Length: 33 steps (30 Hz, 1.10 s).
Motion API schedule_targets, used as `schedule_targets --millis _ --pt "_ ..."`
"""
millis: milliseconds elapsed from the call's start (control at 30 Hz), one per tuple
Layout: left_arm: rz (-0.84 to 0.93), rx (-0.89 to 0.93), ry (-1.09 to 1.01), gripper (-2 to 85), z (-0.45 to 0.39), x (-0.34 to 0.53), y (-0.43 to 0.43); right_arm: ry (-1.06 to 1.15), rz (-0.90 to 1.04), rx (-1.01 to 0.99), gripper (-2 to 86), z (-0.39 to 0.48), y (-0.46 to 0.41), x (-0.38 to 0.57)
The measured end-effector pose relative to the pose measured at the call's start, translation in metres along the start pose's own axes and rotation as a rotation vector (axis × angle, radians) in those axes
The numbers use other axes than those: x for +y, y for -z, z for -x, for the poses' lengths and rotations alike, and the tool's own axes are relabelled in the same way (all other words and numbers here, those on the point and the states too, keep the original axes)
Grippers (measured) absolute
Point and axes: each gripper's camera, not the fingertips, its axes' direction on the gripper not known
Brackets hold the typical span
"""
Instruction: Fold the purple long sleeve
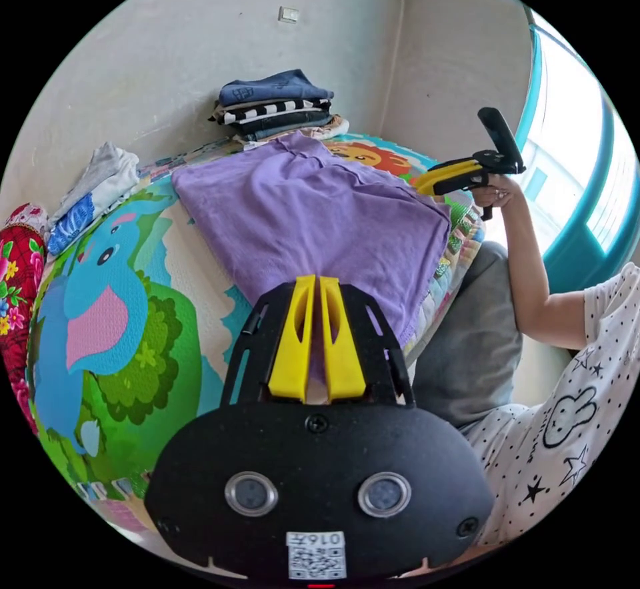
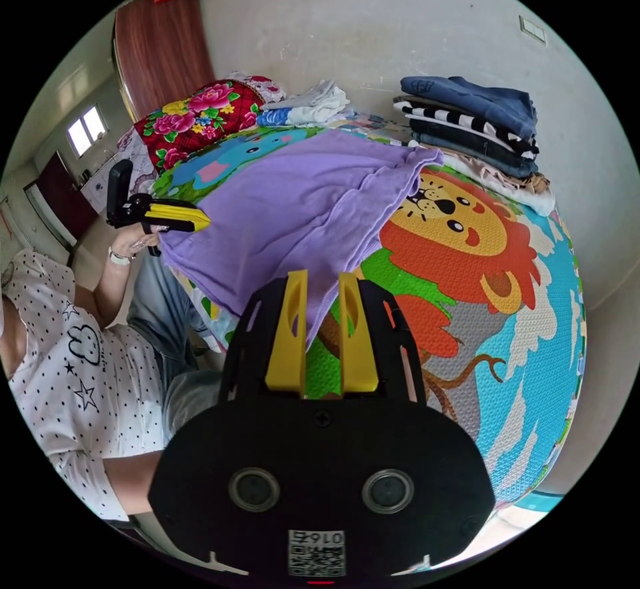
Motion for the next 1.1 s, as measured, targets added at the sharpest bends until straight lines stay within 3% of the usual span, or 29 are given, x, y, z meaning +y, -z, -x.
schedule_targets --millis 300,667,800,967,1100 --pt "-0.002 -0.075 -0.016 -1.0 -0.019 0.005 0.020 -0.044 0.025 0.002 7.5 0.009 -0.005 0.003" --pt "-0.066 -0.041 -0.025 -1.0 -0.026 0.011 0.033 0.002 -0.040 -0.021 0.6 0.041 0.006 0.016" --pt "-0.061 -0.034 -0.039 -1.0 -0.029 0.012 0.031 0.015 -0.074 -0.006 0.2 0.052 0.017 0.029" --pt "-0.045 -0.026 -0.047 -1.0 -0.032 0.011 0.024 -0.027 0.022 0.087 0.3 0.062 0.000 0.036" --pt "-0.048 -0.019 -0.074 -1.0 -0.036 0.010 0.023 -0.047 -0.054 -0.001 3.5 0.065 0.008 0.043"
